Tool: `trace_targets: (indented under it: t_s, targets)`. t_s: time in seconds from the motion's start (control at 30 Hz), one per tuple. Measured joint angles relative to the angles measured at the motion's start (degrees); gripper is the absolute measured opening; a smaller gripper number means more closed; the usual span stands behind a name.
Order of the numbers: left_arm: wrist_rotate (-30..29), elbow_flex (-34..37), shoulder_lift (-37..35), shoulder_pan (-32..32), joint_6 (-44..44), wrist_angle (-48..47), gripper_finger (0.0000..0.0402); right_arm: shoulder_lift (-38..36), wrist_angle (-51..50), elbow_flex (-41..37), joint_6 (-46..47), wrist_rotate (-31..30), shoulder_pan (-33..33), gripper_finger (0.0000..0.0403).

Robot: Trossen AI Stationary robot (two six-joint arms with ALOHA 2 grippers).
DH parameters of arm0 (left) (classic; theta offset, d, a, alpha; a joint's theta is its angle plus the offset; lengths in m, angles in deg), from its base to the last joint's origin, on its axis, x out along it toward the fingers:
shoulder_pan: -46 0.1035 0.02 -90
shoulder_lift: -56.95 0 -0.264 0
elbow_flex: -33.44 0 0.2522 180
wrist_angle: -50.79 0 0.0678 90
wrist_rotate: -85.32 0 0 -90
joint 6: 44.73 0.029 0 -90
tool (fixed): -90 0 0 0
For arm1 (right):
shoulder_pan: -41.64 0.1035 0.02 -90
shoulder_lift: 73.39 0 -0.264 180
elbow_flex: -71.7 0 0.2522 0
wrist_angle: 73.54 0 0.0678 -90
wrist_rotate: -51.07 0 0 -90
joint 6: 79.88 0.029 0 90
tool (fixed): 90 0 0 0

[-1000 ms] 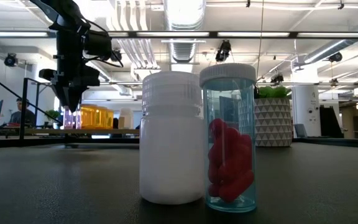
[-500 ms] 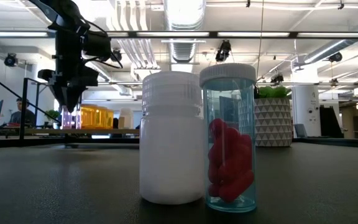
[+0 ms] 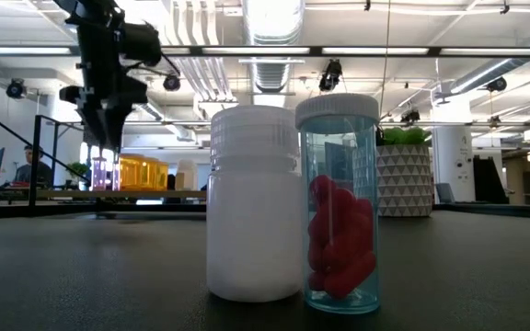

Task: Pick and place medicine bottles onto shelf by color
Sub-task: Put the white pill bottle on the shelf aligned with the other white pill bottle

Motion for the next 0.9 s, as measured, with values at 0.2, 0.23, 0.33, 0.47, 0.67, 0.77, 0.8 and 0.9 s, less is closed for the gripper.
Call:
trace_targets:
  t_s: [0.2, 0.23, 0.33, 0.47, 0.67, 0.77, 0.8, 0.9]
  targets:
    - [2.90, -4.72, -3.73, -0.89, -0.35, -1.38, 0.0172, 0.16, 0.01, 0.00, 2.41, 0.49, 0.41, 0.0258]
    - [4.42, -5.45, -4.41, -1.23, -0.80, -1.33, 0.0172, 0.25, 0.01, 0.00, 2.60, 0.49, 0.72, 0.0257]
    - [8.46, -7.36, -6.61, -3.07, -3.42, -1.09, 0.0172, 1.21, 0.61, 0.00, 3.06, 0.51, 2.46, 0.0252]
    - [10.78, -8.56, -8.85, -9.52, -6.55, -0.57, 0.0172, 3.55, 2.34, 0.00, 3.02, 0.67, 5.16, 0.0246]
    - [8.03, -9.28, -9.58, -27.85, -17.39, 2.86, 0.0172, 8.35, 2.40, 0.00, 2.70, 0.68, 8.68, 0.0246]
    - [4.08, -9.28, -8.21, -39.04, -22.25, 7.97, 0.0172, 10.20, 2.59, 0.00, 3.18, 1.62, 10.23, 0.0246]
    - [2.71, -9.28, -7.45, -42.56, -23.09, 10.16, 0.0172, 10.67, 2.78, 0.00, 3.45, 2.26, 10.77, 0.0245]
    - [-0.61, -9.37, -4.27, -52.54, -23.50, 16.56, 0.0172, 11.94, 3.17, 0.00, 5.38, 3.27, 12.58, 0.0244]
